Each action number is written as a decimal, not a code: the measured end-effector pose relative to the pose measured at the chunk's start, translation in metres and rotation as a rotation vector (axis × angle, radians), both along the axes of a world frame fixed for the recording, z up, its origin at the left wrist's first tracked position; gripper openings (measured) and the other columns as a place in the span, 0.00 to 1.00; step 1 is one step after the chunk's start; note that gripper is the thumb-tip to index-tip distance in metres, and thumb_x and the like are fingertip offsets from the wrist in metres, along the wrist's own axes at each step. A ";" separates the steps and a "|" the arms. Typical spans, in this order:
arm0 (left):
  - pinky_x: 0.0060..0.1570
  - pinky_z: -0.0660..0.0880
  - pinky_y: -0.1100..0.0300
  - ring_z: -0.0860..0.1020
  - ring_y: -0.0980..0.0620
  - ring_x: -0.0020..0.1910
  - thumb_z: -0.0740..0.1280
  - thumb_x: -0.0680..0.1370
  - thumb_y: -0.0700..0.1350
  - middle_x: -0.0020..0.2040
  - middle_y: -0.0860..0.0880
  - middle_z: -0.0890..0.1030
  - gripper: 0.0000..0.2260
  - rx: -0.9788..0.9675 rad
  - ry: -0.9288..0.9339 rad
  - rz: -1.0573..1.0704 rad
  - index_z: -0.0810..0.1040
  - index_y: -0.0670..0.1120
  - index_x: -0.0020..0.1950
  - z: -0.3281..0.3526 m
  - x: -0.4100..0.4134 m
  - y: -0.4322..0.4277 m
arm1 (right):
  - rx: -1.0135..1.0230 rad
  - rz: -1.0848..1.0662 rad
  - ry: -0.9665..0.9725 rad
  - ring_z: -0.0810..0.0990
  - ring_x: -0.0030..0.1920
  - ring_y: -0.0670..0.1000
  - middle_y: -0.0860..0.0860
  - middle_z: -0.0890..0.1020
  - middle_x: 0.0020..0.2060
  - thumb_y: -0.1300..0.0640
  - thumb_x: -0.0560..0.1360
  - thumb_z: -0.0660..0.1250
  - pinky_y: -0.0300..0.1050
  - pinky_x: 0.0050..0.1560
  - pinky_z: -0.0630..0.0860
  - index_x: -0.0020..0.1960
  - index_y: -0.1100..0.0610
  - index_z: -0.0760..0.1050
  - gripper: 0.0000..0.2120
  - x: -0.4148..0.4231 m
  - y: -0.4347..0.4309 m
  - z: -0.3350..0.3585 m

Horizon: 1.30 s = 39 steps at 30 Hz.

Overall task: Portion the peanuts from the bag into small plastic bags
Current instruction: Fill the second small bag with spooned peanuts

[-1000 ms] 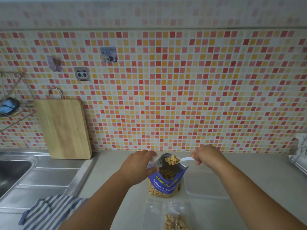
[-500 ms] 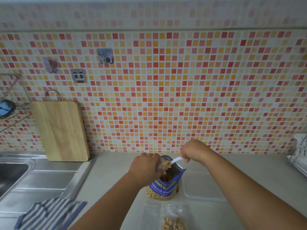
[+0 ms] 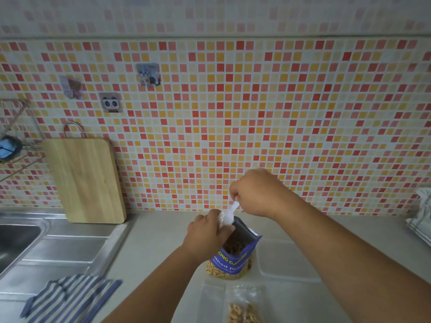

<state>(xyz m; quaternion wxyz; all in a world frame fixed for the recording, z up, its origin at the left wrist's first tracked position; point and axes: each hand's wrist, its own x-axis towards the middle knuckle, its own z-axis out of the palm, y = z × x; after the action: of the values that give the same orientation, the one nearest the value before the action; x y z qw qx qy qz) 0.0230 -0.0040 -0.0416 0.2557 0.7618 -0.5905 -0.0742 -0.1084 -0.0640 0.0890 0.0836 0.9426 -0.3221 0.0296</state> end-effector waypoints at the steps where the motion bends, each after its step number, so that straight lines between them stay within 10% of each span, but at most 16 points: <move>1: 0.54 0.73 0.52 0.74 0.48 0.52 0.60 0.77 0.60 0.54 0.48 0.78 0.21 -0.003 0.066 0.004 0.66 0.49 0.65 0.000 0.001 0.001 | -0.065 0.018 -0.007 0.70 0.45 0.49 0.48 0.81 0.47 0.59 0.77 0.61 0.43 0.48 0.65 0.55 0.49 0.78 0.12 -0.002 0.002 0.006; 10: 0.46 0.75 0.67 0.78 0.56 0.49 0.59 0.79 0.53 0.54 0.47 0.78 0.15 -0.216 0.740 -0.053 0.64 0.52 0.64 0.004 0.009 0.019 | -0.080 -0.202 0.032 0.77 0.43 0.51 0.50 0.82 0.43 0.59 0.74 0.63 0.46 0.50 0.74 0.54 0.52 0.78 0.11 -0.015 0.007 -0.001; 18: 0.48 0.77 0.62 0.79 0.51 0.51 0.55 0.80 0.55 0.53 0.46 0.79 0.16 -0.046 0.747 -0.080 0.62 0.50 0.65 0.008 0.009 0.027 | 0.090 -0.277 0.543 0.74 0.61 0.55 0.53 0.77 0.60 0.49 0.74 0.67 0.47 0.62 0.67 0.66 0.54 0.71 0.22 0.027 0.007 -0.090; 27: 0.42 0.74 0.69 0.78 0.59 0.48 0.57 0.81 0.52 0.48 0.53 0.79 0.15 0.006 0.813 -0.085 0.63 0.49 0.64 0.007 0.002 0.029 | 0.432 -0.420 -0.018 0.79 0.56 0.59 0.57 0.81 0.53 0.58 0.77 0.58 0.50 0.54 0.74 0.55 0.58 0.76 0.11 0.031 0.019 -0.125; 39: 0.42 0.71 0.69 0.77 0.56 0.50 0.54 0.81 0.54 0.59 0.49 0.77 0.18 0.007 0.759 -0.026 0.60 0.49 0.67 0.012 0.017 0.029 | 0.682 -0.628 -0.235 0.79 0.40 0.51 0.52 0.82 0.40 0.55 0.73 0.62 0.43 0.42 0.77 0.49 0.57 0.81 0.11 -0.005 -0.017 -0.108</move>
<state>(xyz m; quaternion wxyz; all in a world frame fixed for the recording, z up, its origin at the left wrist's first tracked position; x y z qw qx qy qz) 0.0401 0.0246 -0.0296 0.4525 0.6736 -0.4631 -0.3564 -0.1133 -0.0815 -0.0187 -0.2625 0.7636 -0.5899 0.0018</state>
